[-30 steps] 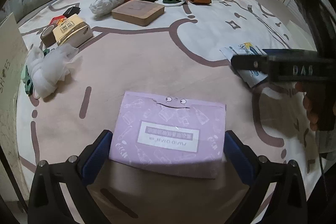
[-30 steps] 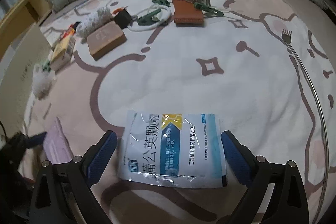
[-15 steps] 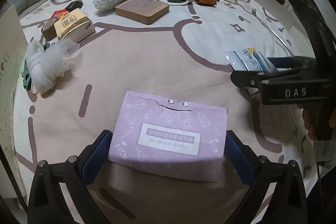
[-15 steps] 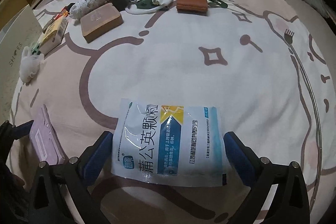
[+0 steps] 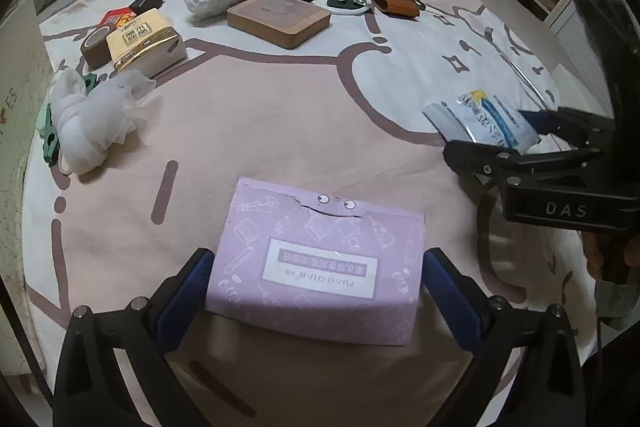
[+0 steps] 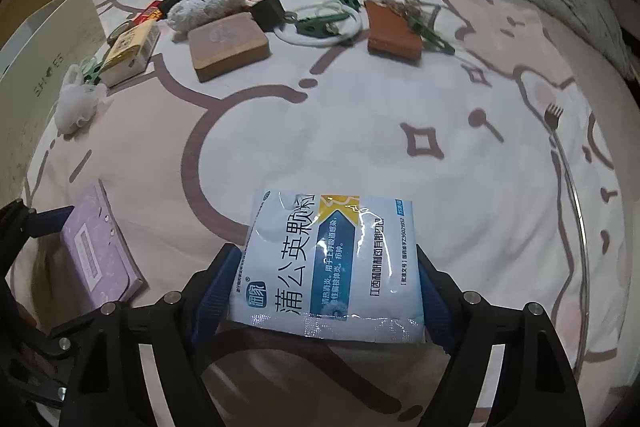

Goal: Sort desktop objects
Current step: 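Lift the lilac card box with the left tool while the right tool holds the sachet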

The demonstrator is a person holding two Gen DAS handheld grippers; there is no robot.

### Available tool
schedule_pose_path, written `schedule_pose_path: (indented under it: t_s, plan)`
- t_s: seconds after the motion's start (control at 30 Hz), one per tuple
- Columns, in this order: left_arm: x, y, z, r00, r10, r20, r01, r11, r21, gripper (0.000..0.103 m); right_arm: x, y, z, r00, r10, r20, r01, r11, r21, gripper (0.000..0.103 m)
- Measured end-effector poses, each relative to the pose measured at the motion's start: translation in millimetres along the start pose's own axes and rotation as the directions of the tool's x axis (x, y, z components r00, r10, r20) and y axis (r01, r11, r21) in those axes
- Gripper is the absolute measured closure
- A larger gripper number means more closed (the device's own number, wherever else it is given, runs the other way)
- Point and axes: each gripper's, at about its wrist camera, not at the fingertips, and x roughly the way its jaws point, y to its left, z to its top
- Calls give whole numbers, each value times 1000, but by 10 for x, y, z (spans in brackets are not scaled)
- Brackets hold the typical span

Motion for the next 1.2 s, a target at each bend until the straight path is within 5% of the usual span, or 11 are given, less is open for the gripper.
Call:
schedule_pose_path:
  t_s: [0.33,0.8,1.2]
  plan:
    - [59,-99,-57,997,72,13,-72,994,84,1,-105,16,32,999,-2,53,2,1000,-3,21]
    - [-8,-41,42,997,72,38,-73,997,28,3,-256,-50,63,992,11,126,-14,1000,21,21]
    - [-324,171,258,985,86,148,-77,995,-63,3,-453,-119,171,977,6,214,-22,997,72,21]
